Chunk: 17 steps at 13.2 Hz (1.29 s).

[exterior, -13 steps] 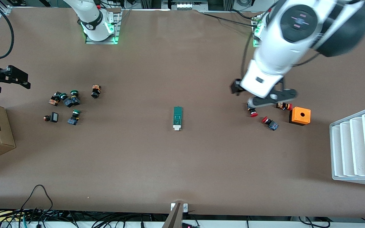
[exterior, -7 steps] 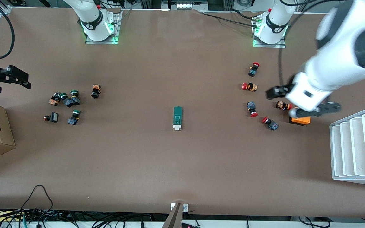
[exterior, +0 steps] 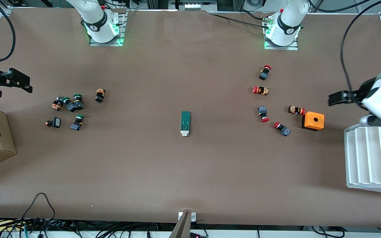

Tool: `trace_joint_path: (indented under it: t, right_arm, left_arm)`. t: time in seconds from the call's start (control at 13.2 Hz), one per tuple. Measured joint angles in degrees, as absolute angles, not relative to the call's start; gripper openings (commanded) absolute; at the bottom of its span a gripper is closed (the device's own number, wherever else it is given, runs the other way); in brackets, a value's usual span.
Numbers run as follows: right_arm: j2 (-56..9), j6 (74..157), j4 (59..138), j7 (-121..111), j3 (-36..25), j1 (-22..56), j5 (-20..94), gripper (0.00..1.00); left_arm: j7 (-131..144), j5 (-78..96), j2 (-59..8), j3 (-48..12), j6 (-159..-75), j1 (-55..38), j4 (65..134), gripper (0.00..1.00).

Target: Close load switch with both arms

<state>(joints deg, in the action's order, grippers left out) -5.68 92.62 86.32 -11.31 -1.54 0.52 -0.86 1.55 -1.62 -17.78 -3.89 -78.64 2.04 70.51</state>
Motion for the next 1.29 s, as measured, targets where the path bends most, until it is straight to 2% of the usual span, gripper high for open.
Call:
trace_joint_path:
  t: [0.23,0.61,1.29]
  right_arm:
    - [-5.69,92.62,86.30,-11.31,-1.54,0.54,-0.86,1.00]
    - [-5.69,92.62,86.29,-11.31,-1.54,0.57,-0.86,1.00]
    - [-5.69,92.62,86.28,-11.31,-1.54,0.60,-0.86,1.00]
  left_arm:
    - [-5.41,0.67,-14.08,6.81,-81.58,-3.62,73.91,1.00]
    - [-8.50,2.83,-7.98,14.07,-87.82,-7.72,81.98,1.00]
    - [-7.17,2.83,-4.92,15.11,-88.72,-12.63,85.21,1.00]
